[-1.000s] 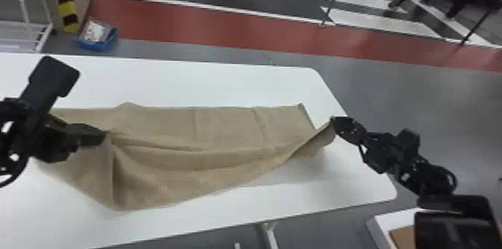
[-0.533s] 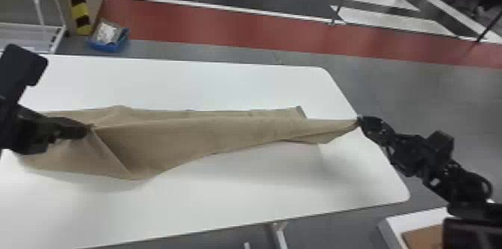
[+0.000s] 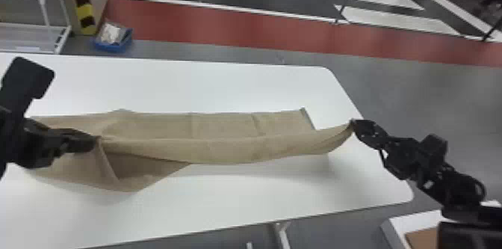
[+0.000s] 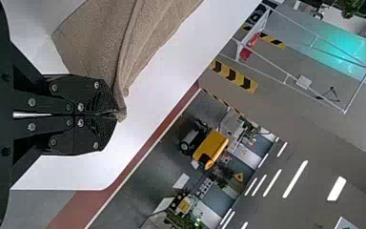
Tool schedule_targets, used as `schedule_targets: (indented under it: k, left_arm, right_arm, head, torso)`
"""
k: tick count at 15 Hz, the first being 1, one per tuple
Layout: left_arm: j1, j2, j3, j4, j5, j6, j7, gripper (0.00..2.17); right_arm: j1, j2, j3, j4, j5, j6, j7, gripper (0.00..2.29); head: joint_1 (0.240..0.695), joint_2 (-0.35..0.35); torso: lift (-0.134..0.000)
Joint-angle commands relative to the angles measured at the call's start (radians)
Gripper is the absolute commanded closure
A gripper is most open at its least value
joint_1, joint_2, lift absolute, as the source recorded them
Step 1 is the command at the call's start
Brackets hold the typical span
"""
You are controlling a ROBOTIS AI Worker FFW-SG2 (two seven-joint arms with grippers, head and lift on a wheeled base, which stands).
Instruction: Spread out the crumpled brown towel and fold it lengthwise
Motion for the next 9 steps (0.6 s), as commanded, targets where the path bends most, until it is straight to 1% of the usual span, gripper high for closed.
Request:
schedule_targets:
  k: [1,2,4,7,8,9]
  left_arm:
    - [0.004,-0.008,-0.003,-0.003,0.0,0.001,0.004,1.04]
    - [0.004,-0.009,-0.006,-0.003,0.0,0.001,0.007,1.04]
    - [0.011,-0.011,-0.003,-0.017,0.005,0.001,0.007,0.85]
    - [0.015,-0.023,-0.003,-0.04,0.016,0.007,0.017,0.88]
    - [0.015,-0.025,-0.004,-0.04,0.016,0.007,0.017,1.0]
    - [0.015,-0.025,-0.009,-0.038,0.013,0.007,0.017,1.02]
  right_arm:
    - [-0.002,0.003,0.003,-0.007,0.002,0.003,0.0,1.16]
    - [0.002,0.002,0.0,-0.009,0.002,0.003,0.0,1.16]
    - [0.003,0.0,-0.008,-0.009,0.002,0.0,0.0,1.16]
    - [0.002,0.0,-0.002,-0.007,-0.002,0.0,0.0,1.16]
    - [0.002,0.0,-0.002,-0.007,-0.003,0.0,0.0,1.16]
    - [0.0,0.0,0.0,-0.007,-0.003,0.0,0.0,1.16]
  head:
    - [0.695,-0.287]
    - [0.695,-0.287]
    - [0.695,-0.289]
    - [0.695,-0.301]
    - [0.695,-0.305]
    - [0.695,-0.309]
  torso:
    - [-0.12]
    - [-0.12]
    - [-0.12]
    - [-0.12]
    - [-0.12]
    - [-0.12]
